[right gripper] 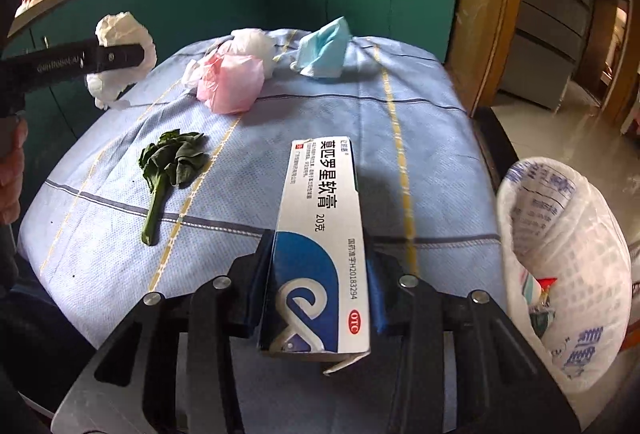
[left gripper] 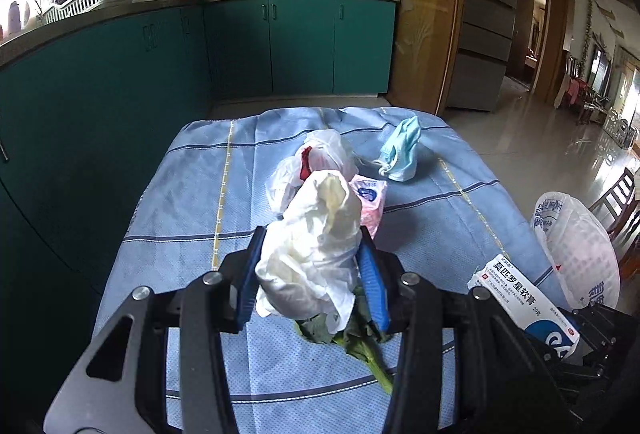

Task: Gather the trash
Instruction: 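Carry the ointment box and white tissue over the wastebasket with both grippers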

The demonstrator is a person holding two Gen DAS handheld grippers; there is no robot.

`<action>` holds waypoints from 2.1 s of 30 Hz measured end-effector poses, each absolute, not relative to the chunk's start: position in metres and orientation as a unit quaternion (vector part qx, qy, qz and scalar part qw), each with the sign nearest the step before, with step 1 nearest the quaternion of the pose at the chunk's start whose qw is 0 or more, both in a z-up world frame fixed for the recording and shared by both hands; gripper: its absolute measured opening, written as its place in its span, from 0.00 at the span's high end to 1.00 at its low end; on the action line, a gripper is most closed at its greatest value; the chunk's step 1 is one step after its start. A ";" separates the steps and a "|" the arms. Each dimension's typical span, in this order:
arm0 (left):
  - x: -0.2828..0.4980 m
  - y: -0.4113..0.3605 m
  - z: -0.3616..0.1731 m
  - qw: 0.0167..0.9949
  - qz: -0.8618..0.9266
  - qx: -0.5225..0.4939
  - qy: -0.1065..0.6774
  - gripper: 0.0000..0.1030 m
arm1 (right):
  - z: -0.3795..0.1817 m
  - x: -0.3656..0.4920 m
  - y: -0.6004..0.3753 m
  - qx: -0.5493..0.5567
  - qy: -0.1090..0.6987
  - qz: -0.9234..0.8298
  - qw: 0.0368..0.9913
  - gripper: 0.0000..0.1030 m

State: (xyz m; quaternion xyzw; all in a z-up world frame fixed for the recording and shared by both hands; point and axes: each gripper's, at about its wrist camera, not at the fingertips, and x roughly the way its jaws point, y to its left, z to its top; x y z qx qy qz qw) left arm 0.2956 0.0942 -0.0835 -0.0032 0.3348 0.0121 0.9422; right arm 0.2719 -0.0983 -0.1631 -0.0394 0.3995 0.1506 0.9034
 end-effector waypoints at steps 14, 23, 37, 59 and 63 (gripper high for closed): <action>0.287 0.069 -0.097 0.933 -0.037 0.002 0.358 0.55 | -0.175 0.257 -0.119 -0.025 0.419 0.126 0.899 0.61; 0.287 0.070 -0.098 0.933 -0.036 0.001 0.358 0.55 | -0.177 0.263 -0.105 -0.058 0.411 0.113 0.903 0.42; 0.286 0.071 -0.097 0.933 -0.034 0.000 0.358 0.55 | -0.181 0.264 -0.101 -0.047 0.414 0.128 0.900 0.57; 0.279 0.067 -0.093 0.939 -0.032 0.003 0.342 0.55 | -0.153 0.248 -0.110 -0.033 0.367 0.135 0.920 0.58; 0.279 0.065 -0.093 0.939 -0.032 0.005 0.341 0.55 | -0.155 0.249 -0.114 -0.026 0.369 0.130 0.920 0.58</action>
